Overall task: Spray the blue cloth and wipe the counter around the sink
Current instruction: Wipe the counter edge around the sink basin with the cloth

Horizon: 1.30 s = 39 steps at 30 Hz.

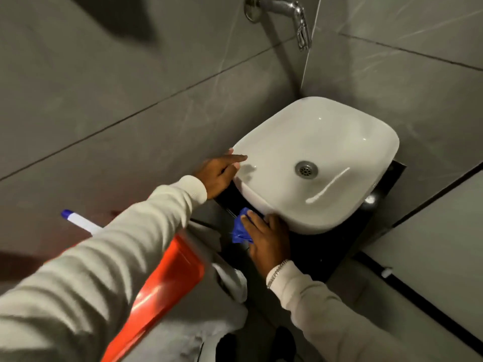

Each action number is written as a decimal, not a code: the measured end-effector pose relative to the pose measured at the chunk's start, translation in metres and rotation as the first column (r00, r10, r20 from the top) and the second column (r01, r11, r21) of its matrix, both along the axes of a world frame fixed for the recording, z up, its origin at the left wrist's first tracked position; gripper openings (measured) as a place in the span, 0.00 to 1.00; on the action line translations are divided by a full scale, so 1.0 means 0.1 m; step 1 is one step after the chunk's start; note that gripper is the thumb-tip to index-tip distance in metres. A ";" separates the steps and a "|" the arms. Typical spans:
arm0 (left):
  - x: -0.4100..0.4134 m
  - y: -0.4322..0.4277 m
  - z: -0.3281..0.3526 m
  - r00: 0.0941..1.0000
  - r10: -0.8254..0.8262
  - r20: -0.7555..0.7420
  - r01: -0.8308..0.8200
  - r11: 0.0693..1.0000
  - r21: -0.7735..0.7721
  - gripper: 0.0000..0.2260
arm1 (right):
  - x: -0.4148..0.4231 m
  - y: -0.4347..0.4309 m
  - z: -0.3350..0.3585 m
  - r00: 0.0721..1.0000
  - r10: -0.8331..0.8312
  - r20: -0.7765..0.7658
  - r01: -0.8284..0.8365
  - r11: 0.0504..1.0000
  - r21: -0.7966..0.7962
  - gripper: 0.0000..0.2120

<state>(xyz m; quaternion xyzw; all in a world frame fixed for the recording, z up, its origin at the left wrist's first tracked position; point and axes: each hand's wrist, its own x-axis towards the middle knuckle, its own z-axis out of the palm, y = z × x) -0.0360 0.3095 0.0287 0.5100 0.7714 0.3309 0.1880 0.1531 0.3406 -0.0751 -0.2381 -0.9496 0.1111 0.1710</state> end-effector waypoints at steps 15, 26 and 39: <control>-0.64 0.51 -0.52 0.672 -0.510 -0.536 0.267 0.843 -0.467 0.34 | -0.53 -0.34 -0.67 0.901 -0.200 0.384 0.236 0.970 -0.050 0.44; -0.82 0.56 -0.52 0.595 -0.581 -0.555 0.380 0.812 -0.443 0.36 | -0.19 -0.36 -0.66 0.898 -0.143 0.416 0.184 0.981 -0.060 0.43; -0.76 0.53 -0.58 0.605 -0.565 -0.561 0.372 0.823 -0.428 0.38 | -0.24 -0.28 -0.72 0.884 -0.108 0.454 0.156 0.986 -0.068 0.45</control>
